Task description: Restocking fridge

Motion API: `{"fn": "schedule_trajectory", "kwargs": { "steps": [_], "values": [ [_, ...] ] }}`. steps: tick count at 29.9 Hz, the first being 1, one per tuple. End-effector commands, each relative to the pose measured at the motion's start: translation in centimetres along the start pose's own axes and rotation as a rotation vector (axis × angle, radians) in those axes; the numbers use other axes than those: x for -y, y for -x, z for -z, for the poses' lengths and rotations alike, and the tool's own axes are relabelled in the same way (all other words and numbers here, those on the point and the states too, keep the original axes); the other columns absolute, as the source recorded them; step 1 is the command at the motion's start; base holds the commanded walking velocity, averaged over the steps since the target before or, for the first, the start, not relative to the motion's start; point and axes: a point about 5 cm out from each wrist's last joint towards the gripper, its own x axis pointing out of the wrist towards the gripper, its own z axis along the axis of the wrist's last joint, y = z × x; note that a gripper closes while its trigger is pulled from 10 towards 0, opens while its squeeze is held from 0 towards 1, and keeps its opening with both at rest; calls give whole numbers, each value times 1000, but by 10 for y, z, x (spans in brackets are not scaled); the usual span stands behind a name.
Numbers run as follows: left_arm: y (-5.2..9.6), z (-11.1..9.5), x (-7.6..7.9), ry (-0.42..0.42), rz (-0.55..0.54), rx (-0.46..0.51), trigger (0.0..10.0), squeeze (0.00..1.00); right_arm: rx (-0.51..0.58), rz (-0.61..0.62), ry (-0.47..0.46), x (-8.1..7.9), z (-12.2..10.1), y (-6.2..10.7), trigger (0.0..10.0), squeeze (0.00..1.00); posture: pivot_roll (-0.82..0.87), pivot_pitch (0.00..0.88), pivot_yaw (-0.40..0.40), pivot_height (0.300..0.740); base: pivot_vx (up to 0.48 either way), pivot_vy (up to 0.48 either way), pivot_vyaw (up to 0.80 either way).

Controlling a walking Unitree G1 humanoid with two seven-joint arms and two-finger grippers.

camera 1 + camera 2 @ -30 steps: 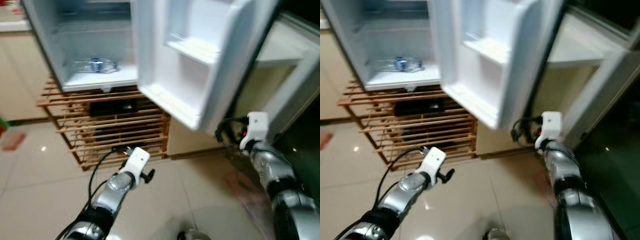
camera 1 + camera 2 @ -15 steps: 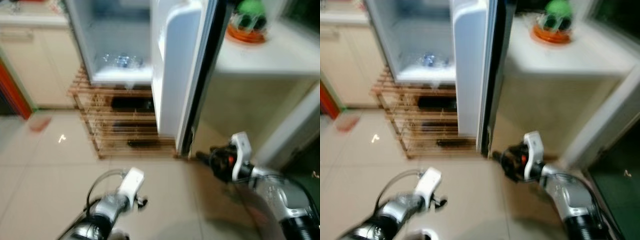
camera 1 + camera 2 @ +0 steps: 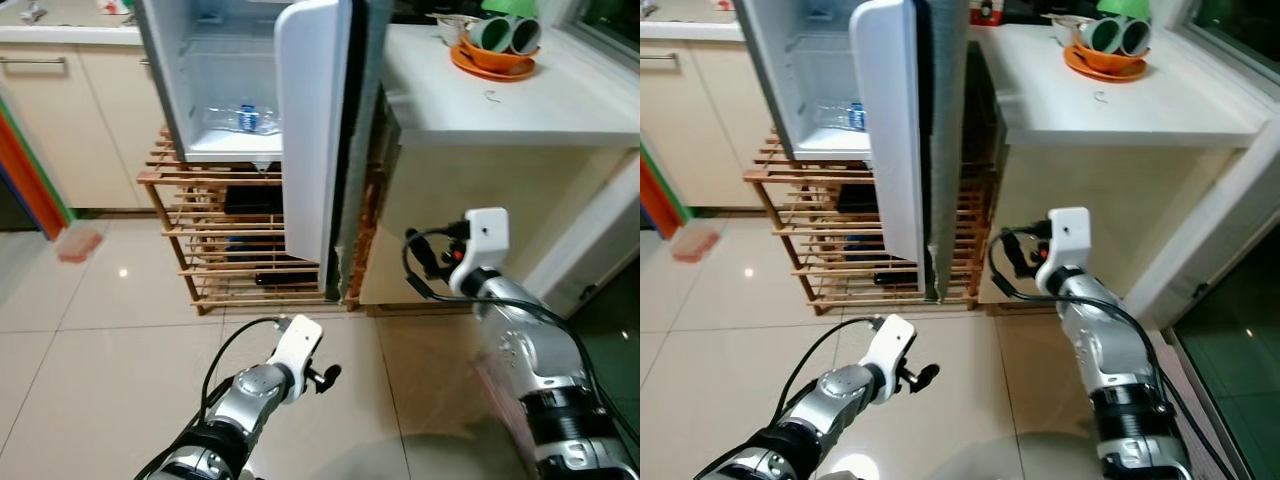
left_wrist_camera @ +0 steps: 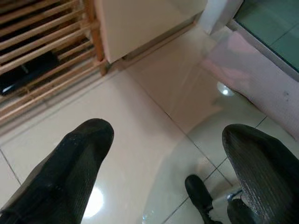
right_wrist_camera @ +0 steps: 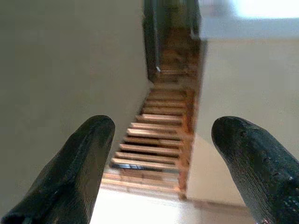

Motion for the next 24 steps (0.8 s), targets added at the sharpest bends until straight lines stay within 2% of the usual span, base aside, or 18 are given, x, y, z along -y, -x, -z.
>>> {"fn": "schedule_trajectory", "kwargs": {
  "steps": [1,3,4,5,6,10,11,12,13,14,15,17,19,21,22,24],
  "values": [
    [-1,-3,-2,-13,-7,3,10000,0,24,-4,-14,-7,-7,-9,10000,0,-38,0,-20,740,0,0,0],
    [0,-2,-4,1,-15,0,10000,0,52,-57,-58,-25,-17,-20,10000,0,-36,0,-21,740,0,0,0],
    [0,-2,-4,1,-15,0,10000,0,52,-57,-58,-25,-17,-20,10000,0,-36,0,-21,740,0,0,0],
    [-1,-2,-4,8,-15,1,10000,0,72,-131,-98,-43,-27,-28,10000,0,-32,0,-23,740,0,0,0],
    [-1,-2,-4,8,-15,1,10000,0,72,-131,-98,-43,-27,-28,10000,0,-32,0,-23,740,0,0,0],
    [-2,-6,0,2,-10,17,10000,0,107,-285,-146,-80,-45,-37,10000,0,-23,0,-31,740,0,0,0],
    [-2,-6,0,2,-10,17,10000,0,107,-285,-146,-80,-45,-37,10000,0,-23,0,-31,740,0,0,0],
    [-3,-7,2,0,-7,21,10000,0,132,-354,-187,-99,-57,-40,10000,0,-21,0,-36,740,0,0,0],
    [-3,-8,3,0,-6,22,10000,0,142,-399,-218,-109,-64,-40,10000,0,-21,0,-36,740,0,0,0],
    [-3,-8,3,0,-6,22,10000,0,142,-399,-218,-109,-64,-40,10000,0,-21,0,-36,740,0,0,0],
    [-4,-9,5,0,-2,26,10000,0,163,-575,-300,-134,-80,-32,10000,0,-20,0,-36,740,0,0,0],
    [-5,-12,8,3,7,43,10000,0,198,-807,-387,-157,-101,-14,10000,0,-19,0,-38,740,0,0,0],
    [-6,-18,11,3,20,70,10000,0,224,-956,-433,-163,-113,2,10000,0,-18,0,-39,740,0,0,0],
    [-6,-28,11,-4,25,122,10000,0,219,-968,-450,-154,-112,6,10000,0,-21,0,-38,740,0,0,0],
    [-5,-35,11,-17,20,164,10000,0,206,-918,-451,-146,-108,2,10000,0,-21,0,-37,740,0,0,0],
    [-1,-56,7,-67,-22,287,10000,0,170,-715,-422,-123,-91,-14,10000,0,-19,0,-38,740,0,0,0]
  ]
}}
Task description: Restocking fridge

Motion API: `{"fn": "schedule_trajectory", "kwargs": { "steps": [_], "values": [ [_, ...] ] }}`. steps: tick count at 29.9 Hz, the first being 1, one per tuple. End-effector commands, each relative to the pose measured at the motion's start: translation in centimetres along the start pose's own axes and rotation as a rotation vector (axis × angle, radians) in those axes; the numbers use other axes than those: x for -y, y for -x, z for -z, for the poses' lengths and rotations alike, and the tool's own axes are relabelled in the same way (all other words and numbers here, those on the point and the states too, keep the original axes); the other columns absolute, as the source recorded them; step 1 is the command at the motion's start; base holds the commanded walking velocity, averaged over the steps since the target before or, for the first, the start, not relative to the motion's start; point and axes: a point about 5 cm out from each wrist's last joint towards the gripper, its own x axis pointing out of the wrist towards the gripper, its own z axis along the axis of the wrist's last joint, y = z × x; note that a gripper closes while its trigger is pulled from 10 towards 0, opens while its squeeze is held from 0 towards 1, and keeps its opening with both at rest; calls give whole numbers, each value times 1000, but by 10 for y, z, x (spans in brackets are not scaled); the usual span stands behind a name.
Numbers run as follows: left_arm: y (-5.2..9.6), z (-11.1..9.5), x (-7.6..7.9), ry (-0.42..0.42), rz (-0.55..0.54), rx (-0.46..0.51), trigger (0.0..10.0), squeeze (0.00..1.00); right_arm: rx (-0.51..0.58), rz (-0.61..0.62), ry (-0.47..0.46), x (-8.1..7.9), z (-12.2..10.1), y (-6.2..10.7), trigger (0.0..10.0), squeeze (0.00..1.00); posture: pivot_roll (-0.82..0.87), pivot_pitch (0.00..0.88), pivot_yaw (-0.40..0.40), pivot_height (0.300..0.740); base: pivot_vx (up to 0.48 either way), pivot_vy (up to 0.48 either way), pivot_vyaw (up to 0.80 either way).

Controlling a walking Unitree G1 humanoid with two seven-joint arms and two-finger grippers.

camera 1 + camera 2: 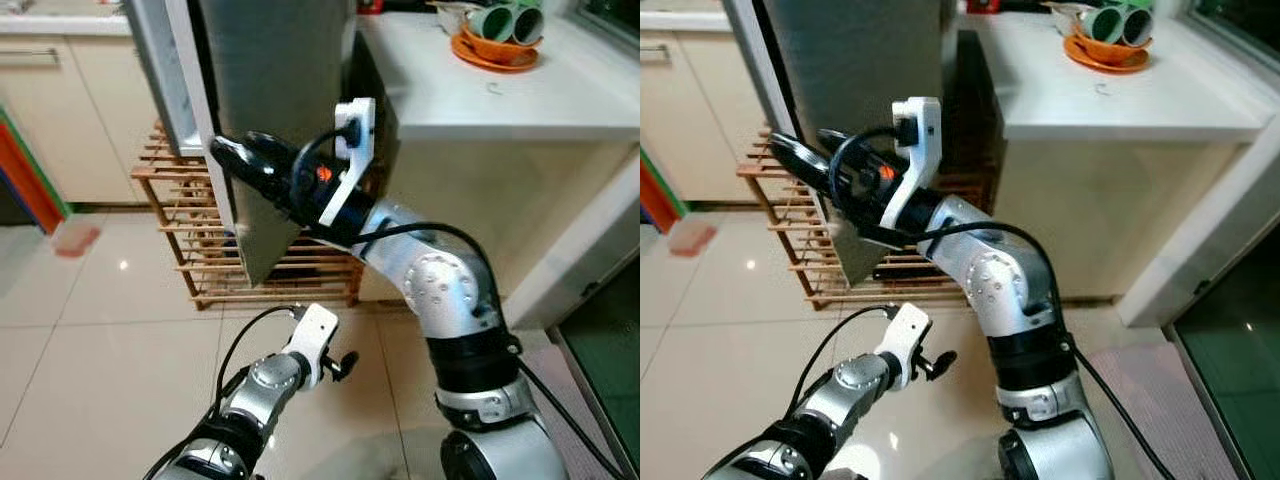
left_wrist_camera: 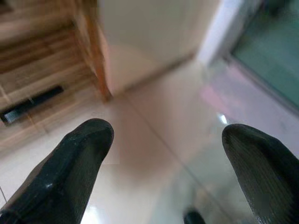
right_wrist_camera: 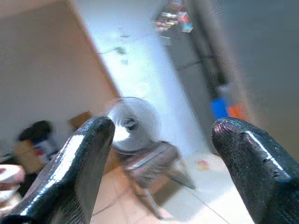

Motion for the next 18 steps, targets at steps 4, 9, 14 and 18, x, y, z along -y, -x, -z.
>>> {"fn": "schedule_trajectory", "kwargs": {
  "steps": [4,9,14,18],
  "values": [
    [4,-68,-15,-84,-132,346,10000,0,-92,693,241,90,11,62,10000,0,-19,0,-41,740,0,0,0],
    [31,-137,-40,-116,-294,660,10000,0,-178,1052,392,119,17,140,10000,0,-21,0,-44,740,0,0,0],
    [38,-151,-58,-117,-369,684,10000,0,-263,1120,476,123,35,167,10000,0,-21,0,-44,740,0,215,0],
    [41,-151,-70,-99,-414,673,10000,0,-285,1170,476,126,48,184,10000,0,-23,0,-41,740,0,478,0]
  ]
}}
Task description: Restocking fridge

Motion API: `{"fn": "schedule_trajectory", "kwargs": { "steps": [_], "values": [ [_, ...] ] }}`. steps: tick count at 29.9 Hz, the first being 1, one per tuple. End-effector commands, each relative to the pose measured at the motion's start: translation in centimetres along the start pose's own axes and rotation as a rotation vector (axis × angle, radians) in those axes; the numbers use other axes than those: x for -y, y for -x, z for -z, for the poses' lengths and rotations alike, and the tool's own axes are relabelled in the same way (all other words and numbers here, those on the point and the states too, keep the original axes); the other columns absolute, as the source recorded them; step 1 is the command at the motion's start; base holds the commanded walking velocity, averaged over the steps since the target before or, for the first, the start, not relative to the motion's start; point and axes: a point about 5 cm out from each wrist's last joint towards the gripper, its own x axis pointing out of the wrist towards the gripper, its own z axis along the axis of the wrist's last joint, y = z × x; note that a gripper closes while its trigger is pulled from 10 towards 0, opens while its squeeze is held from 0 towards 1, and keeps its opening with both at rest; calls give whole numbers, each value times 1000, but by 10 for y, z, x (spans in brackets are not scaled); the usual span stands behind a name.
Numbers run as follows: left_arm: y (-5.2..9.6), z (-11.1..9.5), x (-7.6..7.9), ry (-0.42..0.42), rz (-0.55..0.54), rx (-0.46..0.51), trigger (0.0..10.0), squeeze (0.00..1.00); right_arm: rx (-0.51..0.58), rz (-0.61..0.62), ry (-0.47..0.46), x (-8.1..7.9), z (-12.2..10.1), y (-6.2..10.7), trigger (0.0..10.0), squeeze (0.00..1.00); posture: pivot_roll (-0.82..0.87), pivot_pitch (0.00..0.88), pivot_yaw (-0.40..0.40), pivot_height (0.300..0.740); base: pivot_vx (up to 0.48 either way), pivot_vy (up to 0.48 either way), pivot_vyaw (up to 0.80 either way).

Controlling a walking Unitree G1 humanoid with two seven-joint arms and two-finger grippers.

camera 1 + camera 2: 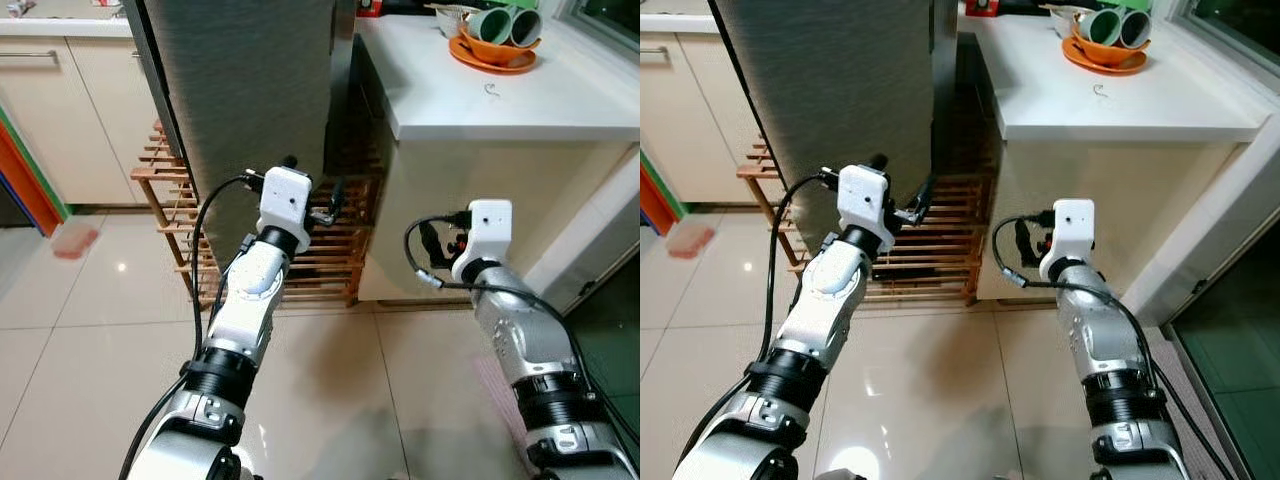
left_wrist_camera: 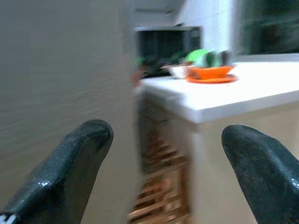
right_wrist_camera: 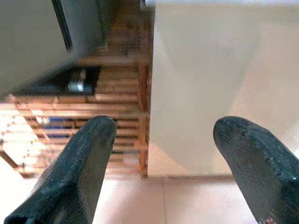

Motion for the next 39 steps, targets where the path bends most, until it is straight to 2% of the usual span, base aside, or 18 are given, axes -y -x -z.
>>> {"fn": "schedule_trajectory", "kwargs": {
  "steps": [1,10,14,19,23,27,29,33,35,38,39],
  "values": [
    [1,2,-9,-3,-38,-19,10000,0,17,7,10,0,0,1,10000,0,-24,0,-39,740,0,480,0],
    [-1,0,-15,-19,-69,-25,10000,0,26,31,22,6,5,2,10000,0,-31,0,-36,740,0,480,0],
    [-3,1,-25,-30,-127,-46,10000,0,47,-15,14,-4,5,4,10000,0,-32,0,-30,740,0,480,0],
    [-3,5,-20,-15,-104,-79,10000,0,105,-58,5,-15,-5,4,10000,0,-34,0,-21,740,0,158,0],
    [0,8,-10,19,-68,-86,10000,0,136,-57,12,-18,-10,2,10000,0,-34,0,-18,740,0,0,331],
    [1,9,-6,23,-67,-82,10000,0,152,-67,21,-22,-14,0,10000,0,-34,0,-17,740,434,0,433],
    [2,11,-2,27,-67,-87,10000,0,156,-87,71,-32,-17,-1,10000,0,-29,0,-23,740,435,0,0],
    [3,11,-1,39,-63,-87,10000,0,175,-117,88,-38,-19,-1,10000,0,-26,0,-26,740,435,0,0],
    [4,10,3,30,-51,-78,10000,0,194,-145,87,-47,-23,0,10000,0,-26,0,-32,740,435,0,0],
    [9,17,4,20,-50,-114,10000,0,234,-200,111,-73,-28,3,10000,0,-12,0,-35,740,0,0,0],
    [9,17,4,20,-50,-114,10000,0,234,-200,111,-73,-28,3,10000,0,-12,0,-35,740,0,0,0]
  ]
}}
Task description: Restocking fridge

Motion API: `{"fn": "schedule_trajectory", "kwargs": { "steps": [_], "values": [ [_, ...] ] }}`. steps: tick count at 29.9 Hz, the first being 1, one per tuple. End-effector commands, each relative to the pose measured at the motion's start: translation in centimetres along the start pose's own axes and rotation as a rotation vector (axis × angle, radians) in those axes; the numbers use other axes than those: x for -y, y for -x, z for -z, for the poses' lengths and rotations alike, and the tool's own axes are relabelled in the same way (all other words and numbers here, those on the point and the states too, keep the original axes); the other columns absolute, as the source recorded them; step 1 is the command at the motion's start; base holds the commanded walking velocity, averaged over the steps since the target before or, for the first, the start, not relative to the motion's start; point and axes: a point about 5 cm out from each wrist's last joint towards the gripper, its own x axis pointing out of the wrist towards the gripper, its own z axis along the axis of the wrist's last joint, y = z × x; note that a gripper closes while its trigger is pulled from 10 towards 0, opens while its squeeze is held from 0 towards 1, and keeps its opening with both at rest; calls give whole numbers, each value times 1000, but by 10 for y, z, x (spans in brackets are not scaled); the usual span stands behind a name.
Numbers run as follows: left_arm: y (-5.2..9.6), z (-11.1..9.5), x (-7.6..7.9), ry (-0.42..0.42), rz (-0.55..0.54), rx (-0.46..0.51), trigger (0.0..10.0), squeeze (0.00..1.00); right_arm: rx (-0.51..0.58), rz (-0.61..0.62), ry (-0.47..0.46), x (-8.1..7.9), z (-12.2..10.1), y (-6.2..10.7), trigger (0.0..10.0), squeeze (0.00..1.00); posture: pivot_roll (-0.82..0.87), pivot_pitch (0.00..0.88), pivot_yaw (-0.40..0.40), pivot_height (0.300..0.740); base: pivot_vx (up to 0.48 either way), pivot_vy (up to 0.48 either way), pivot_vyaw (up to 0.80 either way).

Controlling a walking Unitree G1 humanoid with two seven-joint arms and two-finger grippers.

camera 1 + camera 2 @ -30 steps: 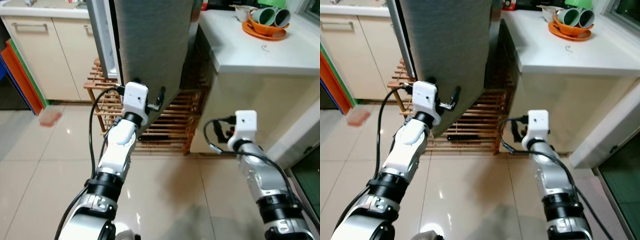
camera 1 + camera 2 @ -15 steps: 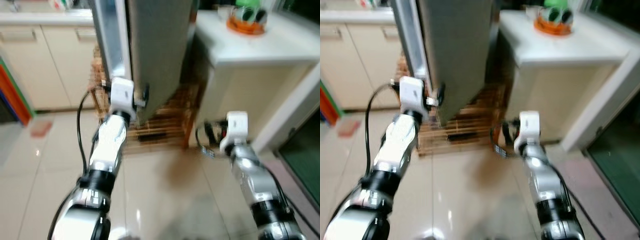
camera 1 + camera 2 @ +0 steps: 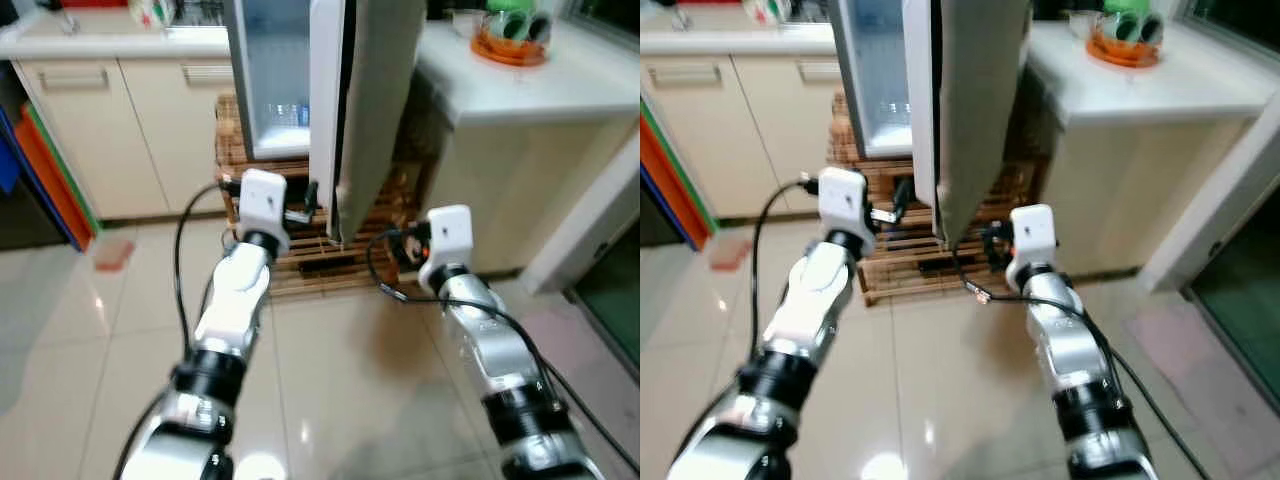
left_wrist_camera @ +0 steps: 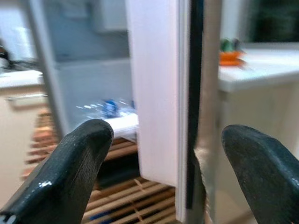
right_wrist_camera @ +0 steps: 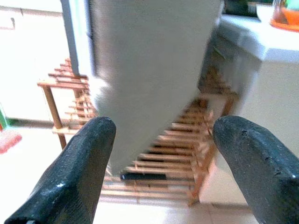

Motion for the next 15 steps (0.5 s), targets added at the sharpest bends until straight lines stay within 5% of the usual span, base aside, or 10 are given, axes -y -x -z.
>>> {"fn": "schedule_trajectory", "kwargs": {
  "steps": [1,6,15],
  "values": [
    [3,1,-8,-24,-18,-5,10000,0,41,-28,38,-14,-8,-2,10000,0,8,0,-41,740,0,0,0],
    [6,1,-9,-55,-9,22,10000,0,55,-20,40,-17,-11,-5,10000,0,7,0,-27,740,0,0,0],
    [4,-1,-6,-22,18,1,10000,0,72,2,27,-16,-15,-9,10000,0,19,0,-7,740,440,0,0]
  ]
}}
